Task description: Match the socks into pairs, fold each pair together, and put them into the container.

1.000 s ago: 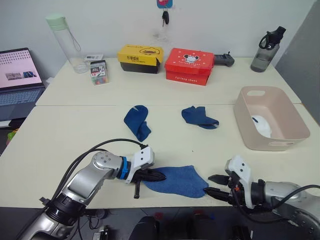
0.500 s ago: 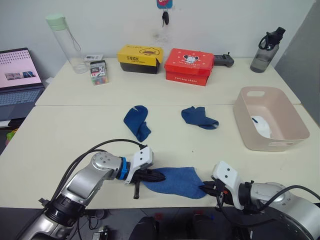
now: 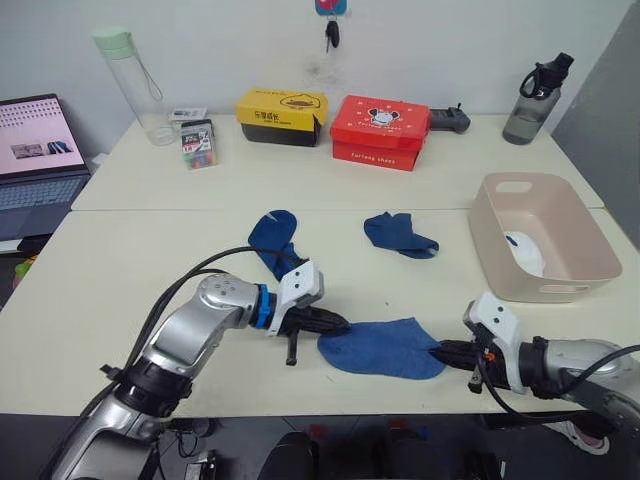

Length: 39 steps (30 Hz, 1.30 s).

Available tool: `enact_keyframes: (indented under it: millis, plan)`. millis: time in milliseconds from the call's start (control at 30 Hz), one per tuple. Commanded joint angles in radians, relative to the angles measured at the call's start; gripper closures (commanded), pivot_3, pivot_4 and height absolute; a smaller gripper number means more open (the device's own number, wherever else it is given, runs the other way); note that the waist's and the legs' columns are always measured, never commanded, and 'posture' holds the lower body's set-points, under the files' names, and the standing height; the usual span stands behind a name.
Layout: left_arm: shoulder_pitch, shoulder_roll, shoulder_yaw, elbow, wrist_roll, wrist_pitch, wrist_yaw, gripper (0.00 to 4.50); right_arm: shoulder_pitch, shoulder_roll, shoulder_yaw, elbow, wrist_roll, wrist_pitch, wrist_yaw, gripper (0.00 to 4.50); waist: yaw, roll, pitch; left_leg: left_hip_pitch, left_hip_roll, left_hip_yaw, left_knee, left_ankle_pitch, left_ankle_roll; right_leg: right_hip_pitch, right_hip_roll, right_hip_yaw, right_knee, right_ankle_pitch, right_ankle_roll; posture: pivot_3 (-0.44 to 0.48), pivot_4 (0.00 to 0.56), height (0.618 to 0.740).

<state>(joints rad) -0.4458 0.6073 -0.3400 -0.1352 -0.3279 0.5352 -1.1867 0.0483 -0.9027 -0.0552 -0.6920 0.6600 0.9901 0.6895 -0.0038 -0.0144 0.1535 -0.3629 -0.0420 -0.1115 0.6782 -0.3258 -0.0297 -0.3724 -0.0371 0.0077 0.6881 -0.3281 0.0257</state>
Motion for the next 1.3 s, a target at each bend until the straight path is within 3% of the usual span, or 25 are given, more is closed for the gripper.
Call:
enact_keyframes:
  millis: [33, 267, 433, 700, 1000, 1133, 1300]
  plan:
    - [-0.022, -0.022, -0.059, 0.03, 0.047, -0.037, -0.013, 4.5, -0.059, -0.012, -0.017, -0.048, 0.059, 0.033, 0.019, 4.48, -0.002, 0.0, 0.0, 0.0, 0.0, 0.0, 0.0, 0.0, 0.0, 0.0, 0.0, 0.0, 0.0, 0.0, 0.0, 0.0, 0.15, 0.74]
    - [-0.006, -0.025, -0.122, 0.072, 0.109, -0.07, -0.024, 4.5, -0.178, 0.03, 0.026, -0.085, 0.168, 0.151, -0.021, 4.48, 0.0, -0.001, 0.001, 0.0, 0.0, -0.001, 0.0, 0.0, -0.001, 0.0, 0.0, 0.0, 0.0, 0.0, 0.0, 0.0, 0.15, 0.74]
    - [-0.005, -0.021, -0.131, 0.096, 0.146, -0.113, -0.026, 4.5, -0.29, 0.154, 0.1, -0.054, 0.255, 0.257, -0.093, 4.48, -0.002, -0.001, 0.001, 0.0, 0.0, -0.001, 0.0, 0.001, -0.001, 0.0, 0.0, 0.0, 0.0, 0.0, 0.0, 0.0, 0.15, 0.74]
    - [-0.001, -0.017, -0.129, 0.107, 0.164, -0.146, -0.026, 4.5, -0.441, 0.349, 0.197, 0.083, 0.25, 0.366, -0.193, 4.48, -0.002, -0.001, 0.001, 0.0, 0.0, -0.001, 0.0, 0.002, -0.003, -0.001, 0.0, 0.0, 0.0, 0.0, 0.0, 0.0, 0.15, 0.74]
    - [0.01, 0.004, -0.115, 0.121, 0.195, -0.214, -0.019, 4.5, -0.491, 0.468, 0.254, 0.193, 0.198, 0.39, -0.254, 4.48, -0.007, -0.001, 0.0, 0.0, 0.0, -0.001, 0.0, 0.002, -0.003, -0.002, 0.0, 0.0, 0.001, 0.0, 0.0, 0.0, 0.15, 0.74]
    - [0.028, 0.01, -0.098, 0.115, 0.19, -0.21, -0.009, 4.5, -0.482, 0.493, 0.241, 0.18, 0.201, 0.4, -0.263, 3.32, -0.015, 0.0, 0.0, 0.0, 0.0, -0.001, 0.0, 0.002, -0.003, -0.002, 0.0, 0.0, 0.002, 0.0, 0.0, 0.0, 0.15, 0.74]
    - [0.037, 0.013, -0.053, 0.126, 0.172, -0.187, -0.001, 4.5, -0.488, 0.484, 0.171, 0.13, 0.279, 0.458, -0.241, 1.58, -0.023, 0.0, 0.0, 0.0, 0.0, -0.001, 0.0, 0.002, -0.003, -0.002, 0.0, 0.0, 0.002, 0.0, 0.0, 0.0, 0.15, 0.74]
